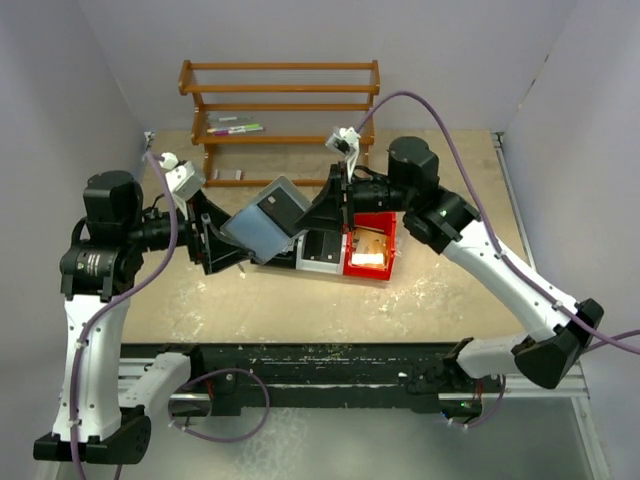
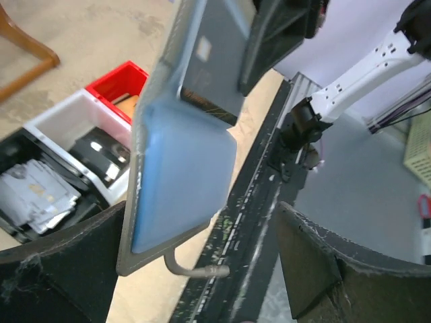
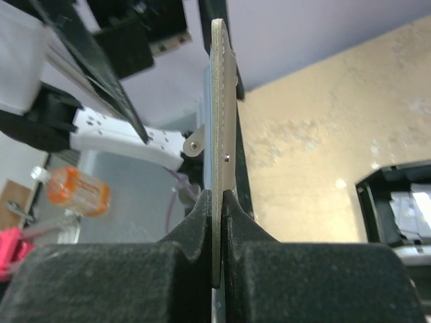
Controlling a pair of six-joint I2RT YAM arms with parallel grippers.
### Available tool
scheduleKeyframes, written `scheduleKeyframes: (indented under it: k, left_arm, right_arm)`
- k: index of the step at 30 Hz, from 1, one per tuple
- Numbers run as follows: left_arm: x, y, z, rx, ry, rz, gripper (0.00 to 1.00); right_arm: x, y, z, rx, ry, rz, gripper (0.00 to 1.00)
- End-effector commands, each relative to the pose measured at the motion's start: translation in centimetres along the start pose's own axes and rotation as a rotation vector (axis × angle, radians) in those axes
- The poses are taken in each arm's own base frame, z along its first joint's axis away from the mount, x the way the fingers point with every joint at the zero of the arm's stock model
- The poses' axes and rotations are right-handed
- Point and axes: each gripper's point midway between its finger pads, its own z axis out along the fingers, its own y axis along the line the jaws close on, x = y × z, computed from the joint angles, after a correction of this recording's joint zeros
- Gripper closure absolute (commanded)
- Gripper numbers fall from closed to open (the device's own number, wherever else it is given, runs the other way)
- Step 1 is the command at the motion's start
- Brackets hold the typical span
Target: Take the credit cards out of the card holder
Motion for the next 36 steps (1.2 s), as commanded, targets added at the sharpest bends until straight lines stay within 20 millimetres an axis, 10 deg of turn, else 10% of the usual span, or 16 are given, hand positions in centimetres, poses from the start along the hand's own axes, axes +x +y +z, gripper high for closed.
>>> scheduleKeyframes:
  k: [1,22,31,36]
  left_arm:
    - [0.1,-0.5,-0.9,-0.011,0.020,0.213,0.13]
    - [2.4,2.4,2.3,0.170,0.039,0.012,0.29]
    - [3.2,1.0,2.0,0.249,0.041,-0.032,0.82]
    - [2.2,-0.2,1.5,0.272,0.025,-0.010,0.97]
  right_arm:
    - [4.8,-1.0,-1.5,0.022,0.282,-0.032,1.00]
    - [8.0,0.0,3.3,-0.155,0.466,0.003,1.00]
    - [6.2,0.4,4.9,-0.218,0.409,0.030,1.00]
    - [3.6,0.2,5.0,-0.202,0.247,0.045,0.67]
